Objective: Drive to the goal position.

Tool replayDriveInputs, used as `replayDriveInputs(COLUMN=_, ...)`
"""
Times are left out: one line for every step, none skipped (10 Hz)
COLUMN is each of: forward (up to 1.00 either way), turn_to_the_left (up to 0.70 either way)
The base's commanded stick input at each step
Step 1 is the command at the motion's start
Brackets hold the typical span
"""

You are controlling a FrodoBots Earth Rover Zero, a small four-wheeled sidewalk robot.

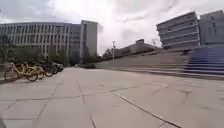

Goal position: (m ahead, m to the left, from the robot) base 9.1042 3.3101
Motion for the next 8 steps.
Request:
replayDriveInputs(forward=1.00, turn_to_the_left=0.03)
replayDriveInputs(forward=1.00, turn_to_the_left=0.03)
replayDriveInputs(forward=1.00, turn_to_the_left=0.03)
replayDriveInputs(forward=1.00, turn_to_the_left=0.03)
replayDriveInputs(forward=1.00, turn_to_the_left=0.03)
replayDriveInputs(forward=1.00, turn_to_the_left=0.02)
replayDriveInputs(forward=1.00, turn_to_the_left=0.03)
replayDriveInputs(forward=1.00, turn_to_the_left=0.03)
